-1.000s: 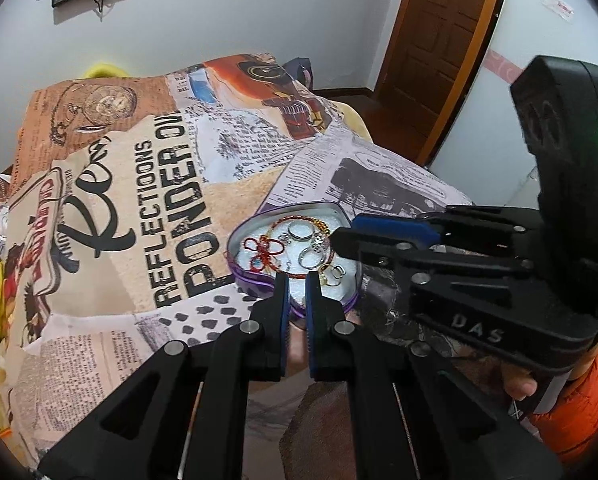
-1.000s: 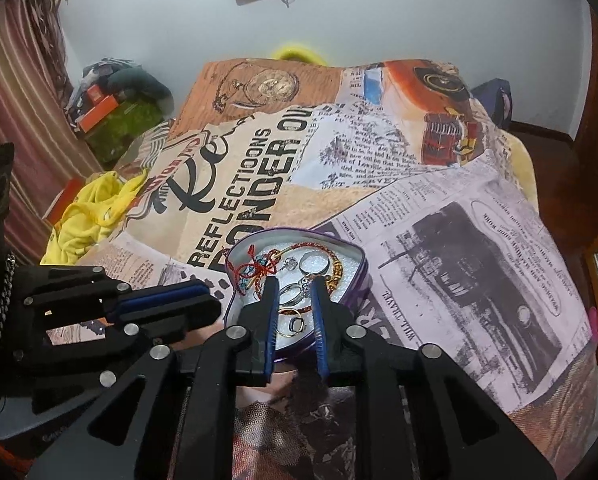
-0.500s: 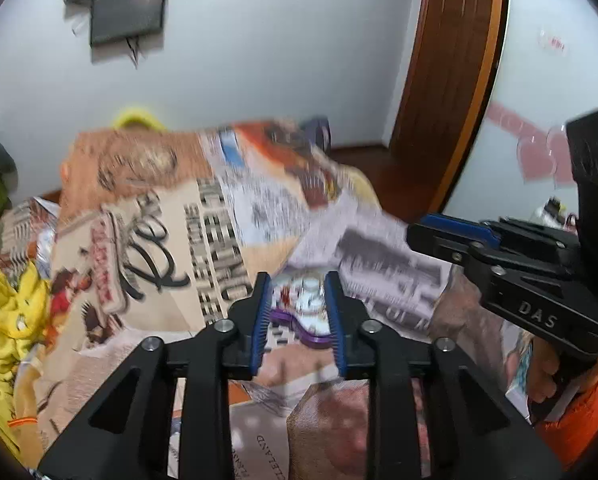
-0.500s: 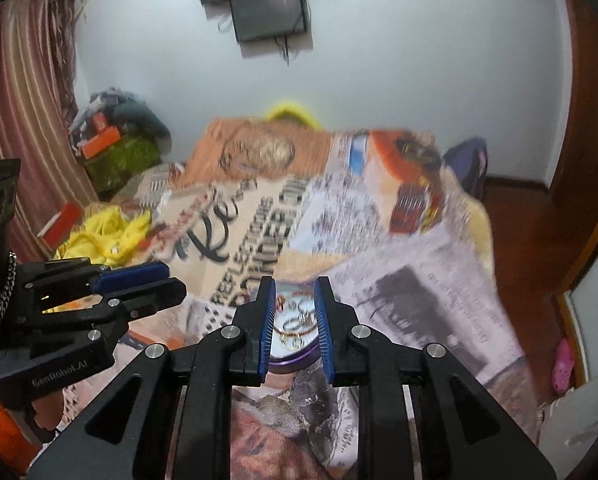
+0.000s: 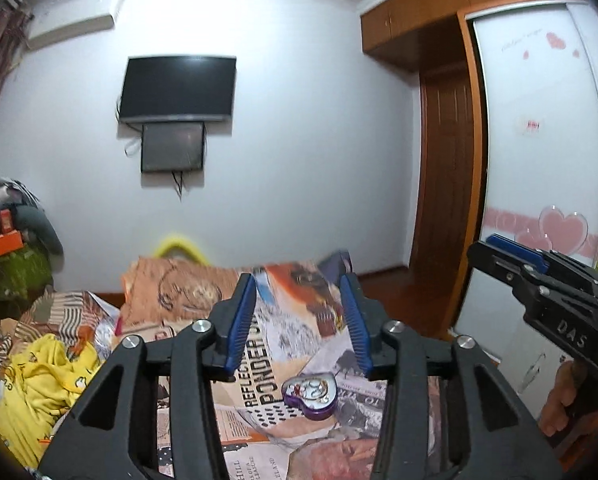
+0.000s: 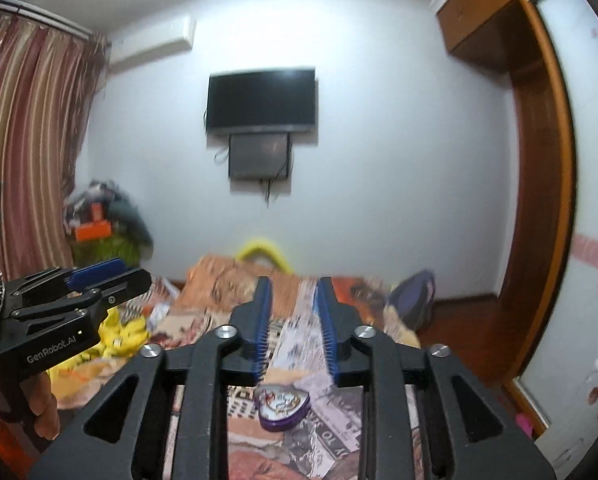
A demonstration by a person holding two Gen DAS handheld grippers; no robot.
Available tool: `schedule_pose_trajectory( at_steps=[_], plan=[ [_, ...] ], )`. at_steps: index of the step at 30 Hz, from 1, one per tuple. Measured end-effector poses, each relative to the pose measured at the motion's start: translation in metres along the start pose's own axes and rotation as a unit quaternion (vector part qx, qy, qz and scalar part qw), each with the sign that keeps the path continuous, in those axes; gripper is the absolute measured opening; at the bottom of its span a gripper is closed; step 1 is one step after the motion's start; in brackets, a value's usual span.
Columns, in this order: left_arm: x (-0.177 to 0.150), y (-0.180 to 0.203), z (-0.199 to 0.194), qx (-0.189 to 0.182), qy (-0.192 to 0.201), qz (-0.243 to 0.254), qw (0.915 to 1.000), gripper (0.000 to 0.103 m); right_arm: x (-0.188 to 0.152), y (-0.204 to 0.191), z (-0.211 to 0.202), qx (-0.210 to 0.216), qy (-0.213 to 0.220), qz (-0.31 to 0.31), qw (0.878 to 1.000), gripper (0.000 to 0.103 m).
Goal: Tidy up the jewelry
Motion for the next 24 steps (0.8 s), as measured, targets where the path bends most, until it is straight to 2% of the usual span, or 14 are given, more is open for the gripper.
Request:
schedule_pose_trajectory(
  at_steps=[2, 4, 6, 7, 8, 9, 13, 24],
  plan=[
    [0.004, 0.001, -0.011, 0.007, 0.011, 0.000, 0.9999, 0.054, 0.004, -0.002, -0.010, -0.009, 0.017, 0.002, 1.000, 0.044],
    [0.006, 0.001, -0.019, 0.018, 0.021, 0.002, 0.9996, 0.071, 0.007, -0.005, -0.017, -0.021, 0.031, 0.001, 0.999, 0.052],
    [0.007, 0.001, -0.027, 0.028, 0.033, 0.003, 0.9991, 0.093, 0.008, -0.007, -0.021, -0.033, 0.039, 0.000, 0.999, 0.070],
    [0.008, 0.000, -0.031, 0.033, 0.039, 0.001, 0.9987, 0.095, 0.009, -0.008, -0.022, -0.038, 0.043, 0.002, 0.998, 0.075],
    [0.008, -0.001, -0.033, 0.037, 0.042, -0.002, 0.9984, 0.097, 0.008, -0.008, -0.022, -0.042, 0.045, 0.004, 0.998, 0.084],
    [0.008, -0.001, -0.035, 0.039, 0.043, -0.004, 0.9983, 0.097, 0.008, -0.007, -0.024, -0.048, 0.048, 0.007, 0.998, 0.089],
    [0.007, -0.004, -0.040, 0.046, 0.041, -0.010, 0.9980, 0.098, 0.007, -0.006, -0.021, -0.054, 0.046, 0.017, 0.997, 0.102],
    [0.001, 0.000, -0.043, 0.055, 0.041, 0.003, 0.9976, 0.099, -0.004, 0.000, -0.035, -0.058, 0.039, 0.016, 0.997, 0.103]
  ],
)
Point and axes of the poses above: each gripper's, at about its wrist camera, not at the fingertips, and z roughly the way its jaws point, y to its right, x to its top, the point moved 8 cm from there along z, roughly the way its jaws point, and after that the axes turned 2 degrees about -z, right-handed, at the moved point
